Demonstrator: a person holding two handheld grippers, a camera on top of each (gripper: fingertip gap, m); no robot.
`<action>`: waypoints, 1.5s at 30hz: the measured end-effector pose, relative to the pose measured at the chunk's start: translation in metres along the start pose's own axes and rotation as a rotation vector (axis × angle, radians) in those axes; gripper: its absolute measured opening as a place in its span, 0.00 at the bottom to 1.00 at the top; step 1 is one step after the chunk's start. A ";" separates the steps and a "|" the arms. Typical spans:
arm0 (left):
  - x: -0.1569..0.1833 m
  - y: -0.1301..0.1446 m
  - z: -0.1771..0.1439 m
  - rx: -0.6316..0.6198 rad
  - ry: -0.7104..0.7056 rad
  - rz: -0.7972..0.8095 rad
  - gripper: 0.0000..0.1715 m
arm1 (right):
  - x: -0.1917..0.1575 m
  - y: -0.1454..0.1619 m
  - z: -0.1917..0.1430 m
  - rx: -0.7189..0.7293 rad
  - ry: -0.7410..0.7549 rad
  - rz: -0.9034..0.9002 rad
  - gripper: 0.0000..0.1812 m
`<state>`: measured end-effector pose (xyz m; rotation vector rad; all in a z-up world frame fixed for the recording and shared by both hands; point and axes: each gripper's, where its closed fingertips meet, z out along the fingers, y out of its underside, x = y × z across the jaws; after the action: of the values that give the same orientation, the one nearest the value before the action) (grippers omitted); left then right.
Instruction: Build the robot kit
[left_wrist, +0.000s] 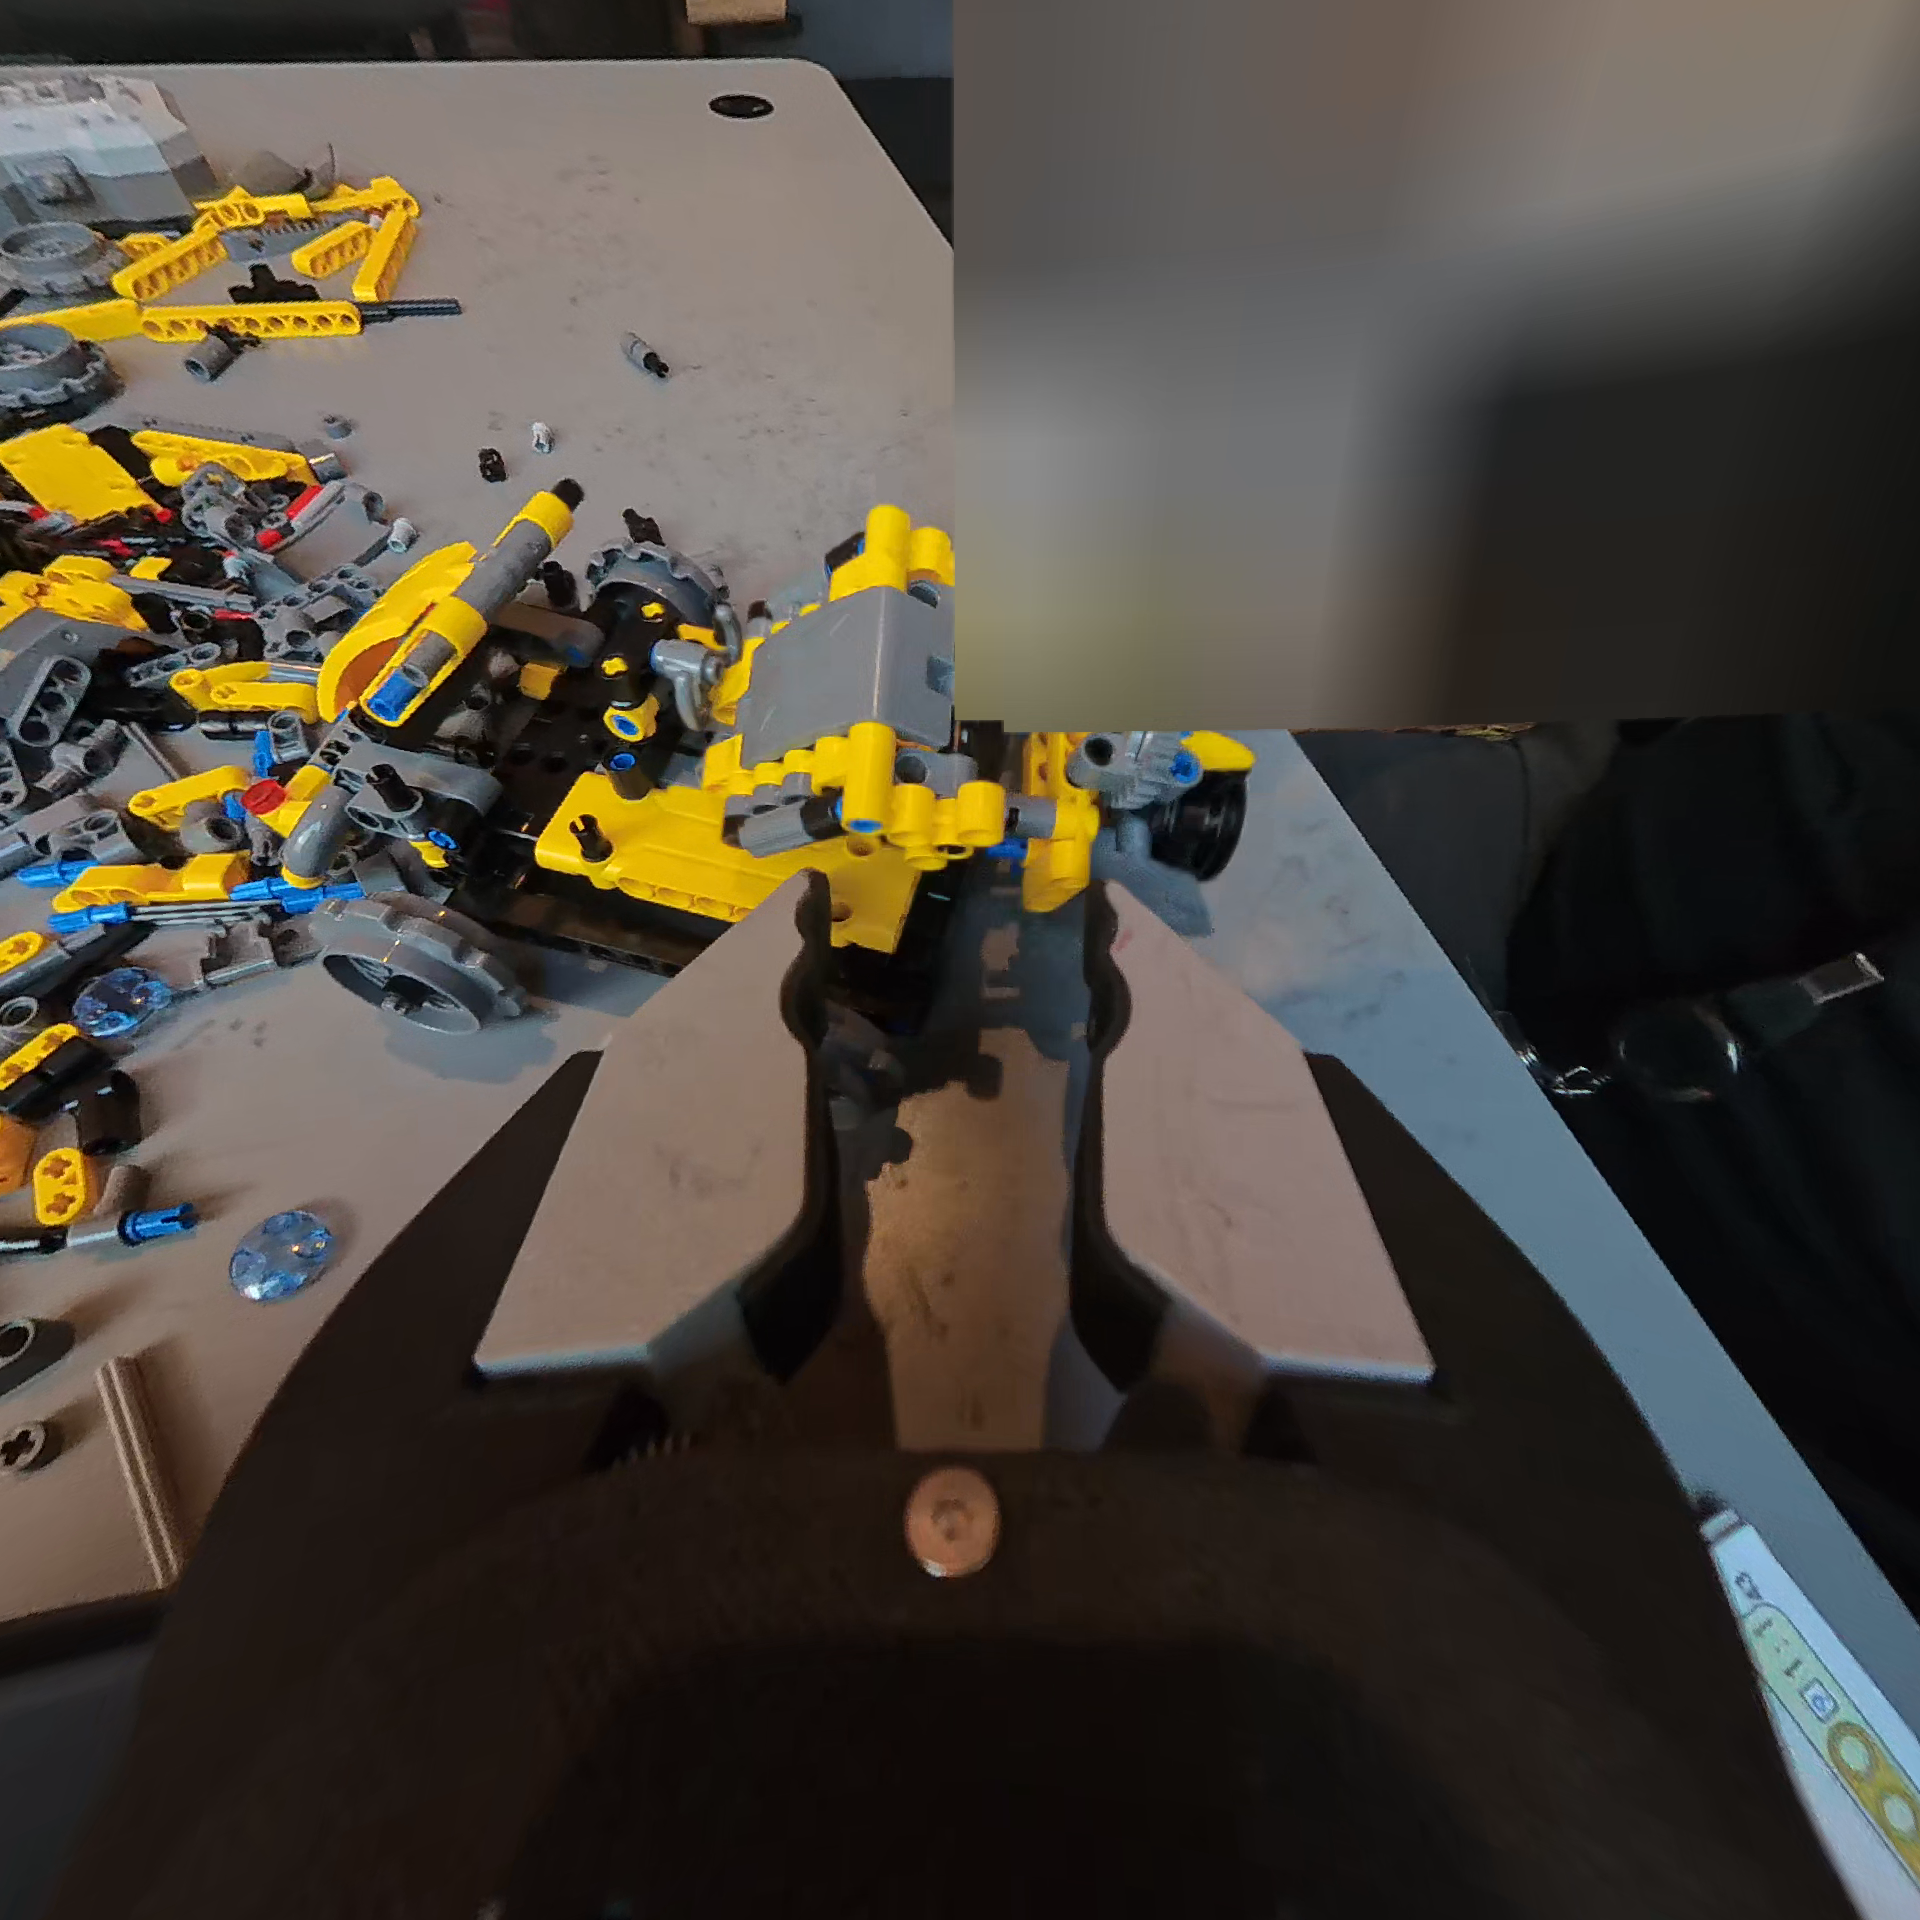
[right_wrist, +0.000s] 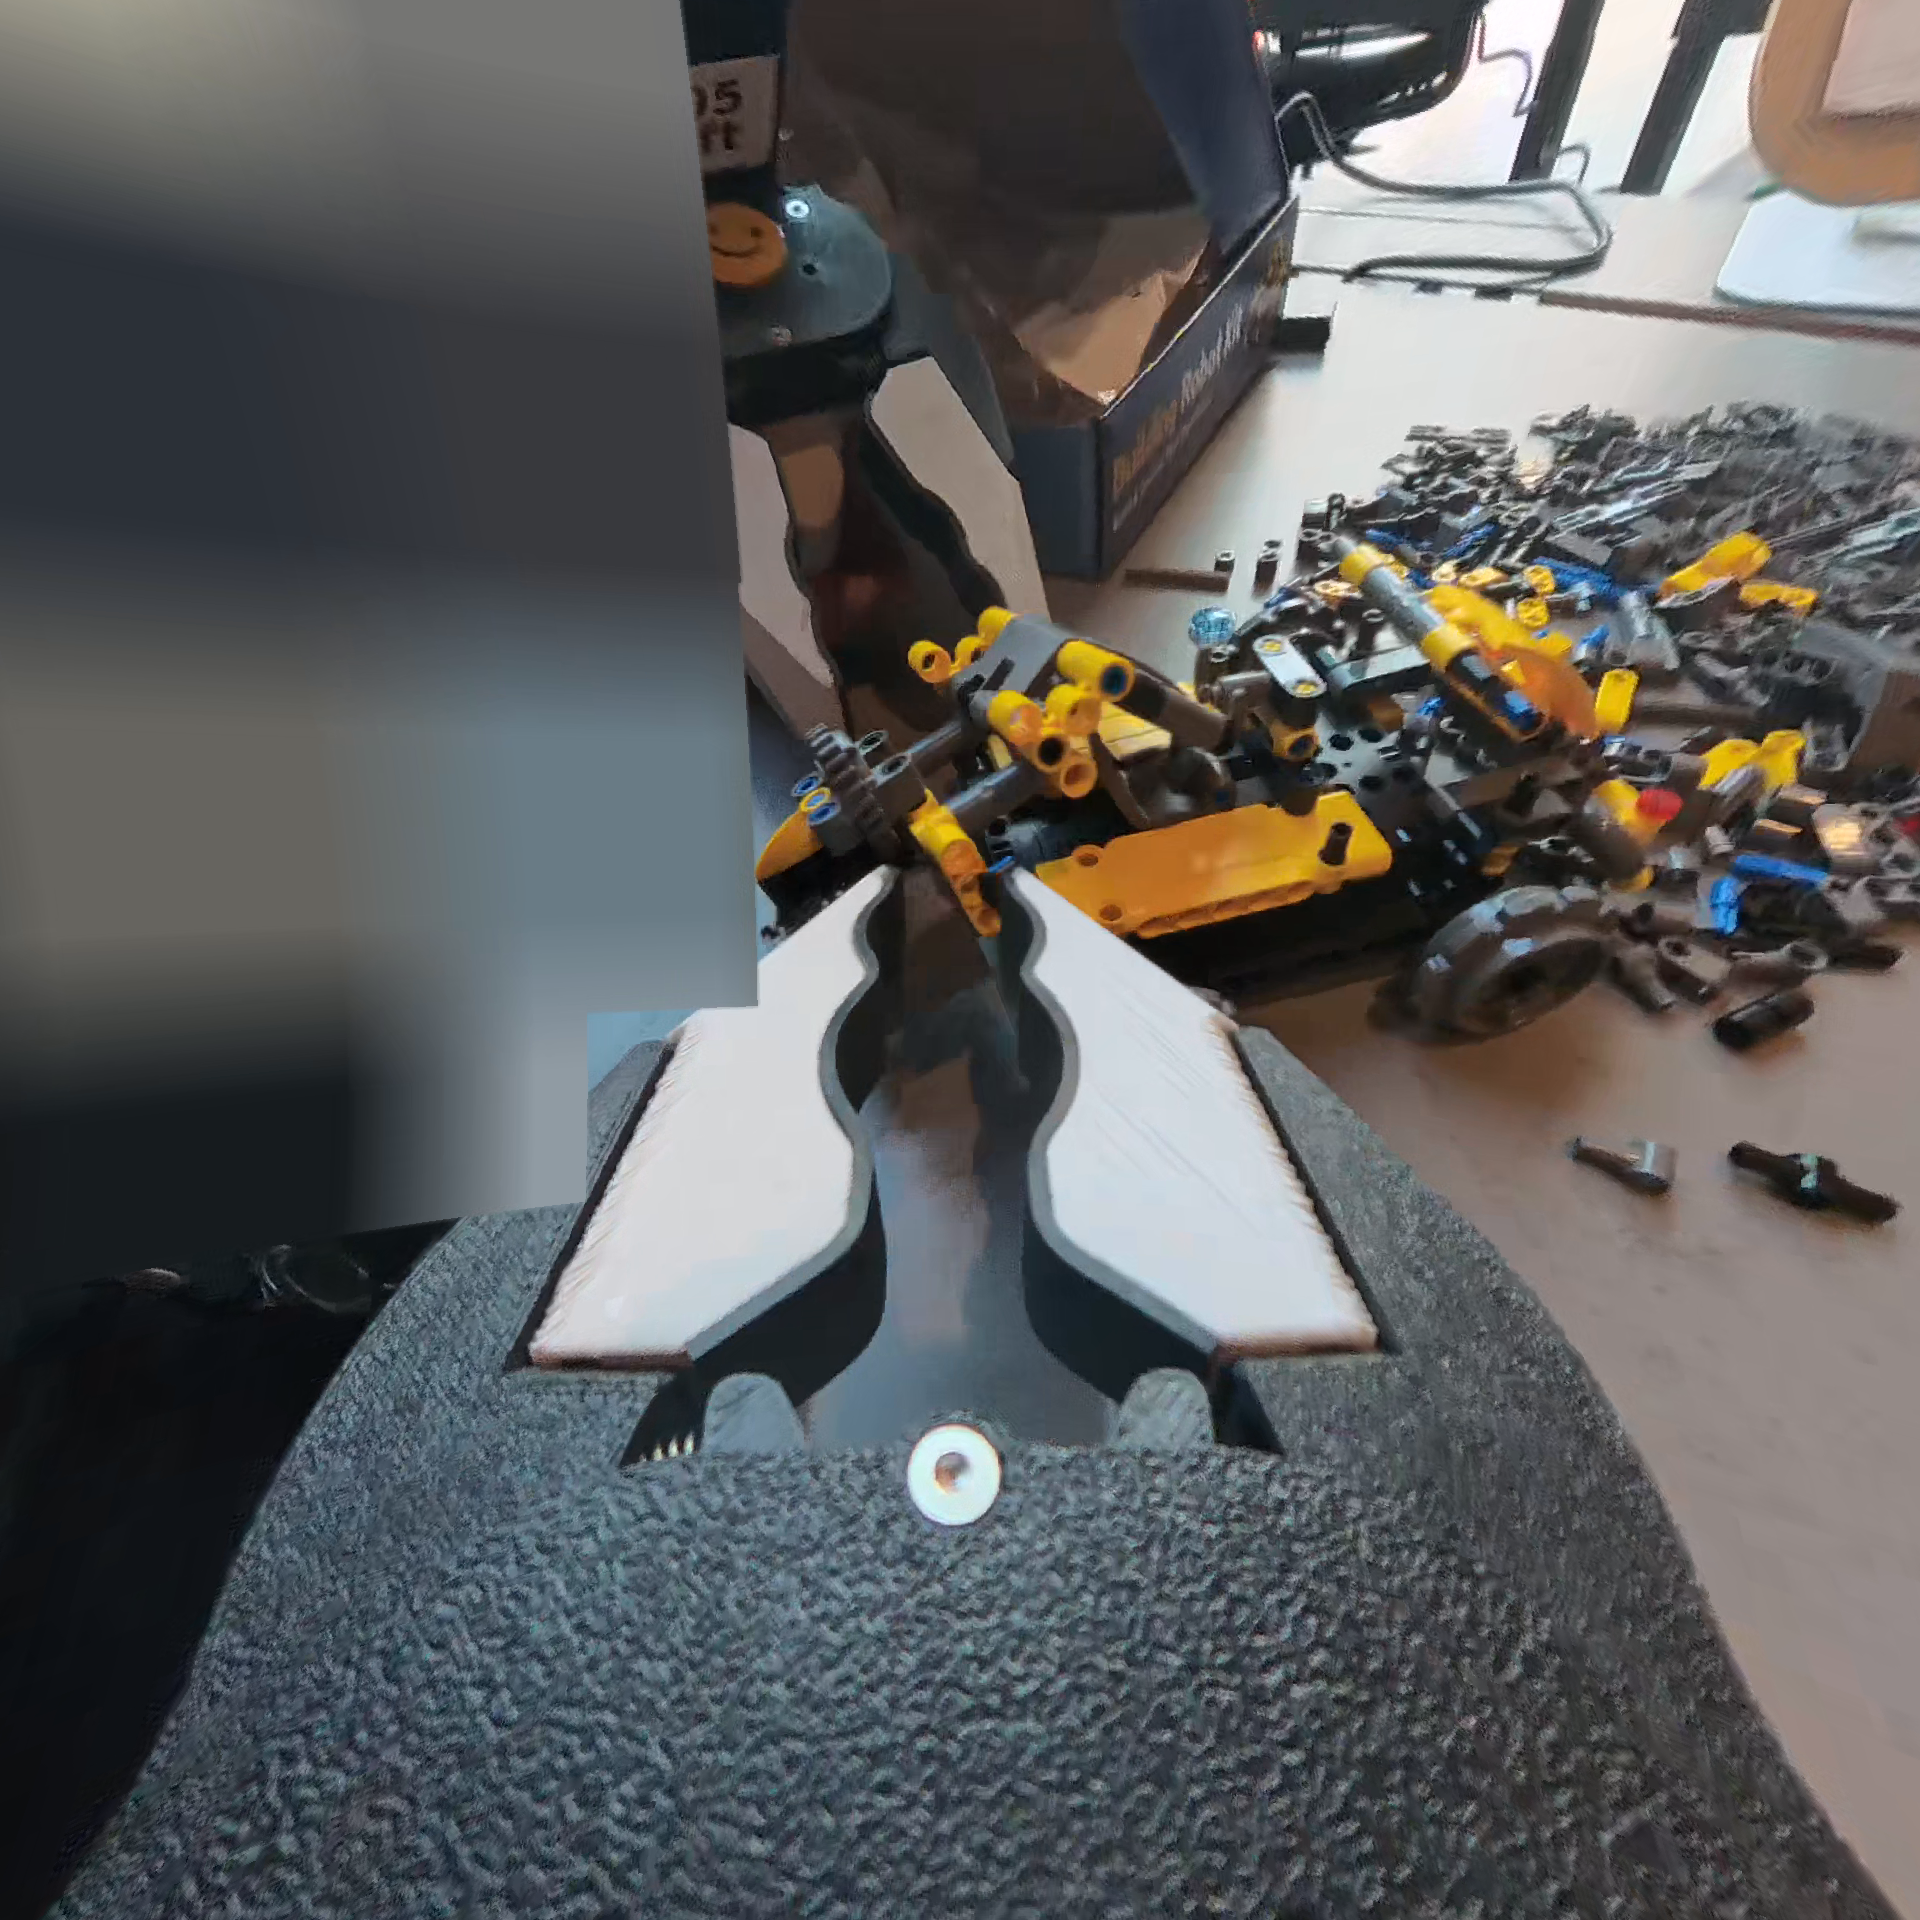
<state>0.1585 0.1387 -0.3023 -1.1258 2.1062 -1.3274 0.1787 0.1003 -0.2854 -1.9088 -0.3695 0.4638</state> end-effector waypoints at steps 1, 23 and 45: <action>0.000 0.000 0.000 0.001 0.000 0.001 0.27 | 0.005 -0.001 -0.002 -0.006 0.021 -0.015 0.11; -0.007 -0.039 -0.011 0.177 -0.109 -0.013 0.14 | 0.026 -0.024 0.020 -0.008 0.041 0.073 0.11; -0.020 -0.002 0.010 -0.031 -0.203 0.082 0.16 | 0.031 -0.015 0.008 0.038 -0.033 0.215 0.21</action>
<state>0.1778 0.1487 -0.3061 -1.1236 2.0085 -1.0985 0.2013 0.1268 -0.2785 -1.9144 -0.1760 0.6408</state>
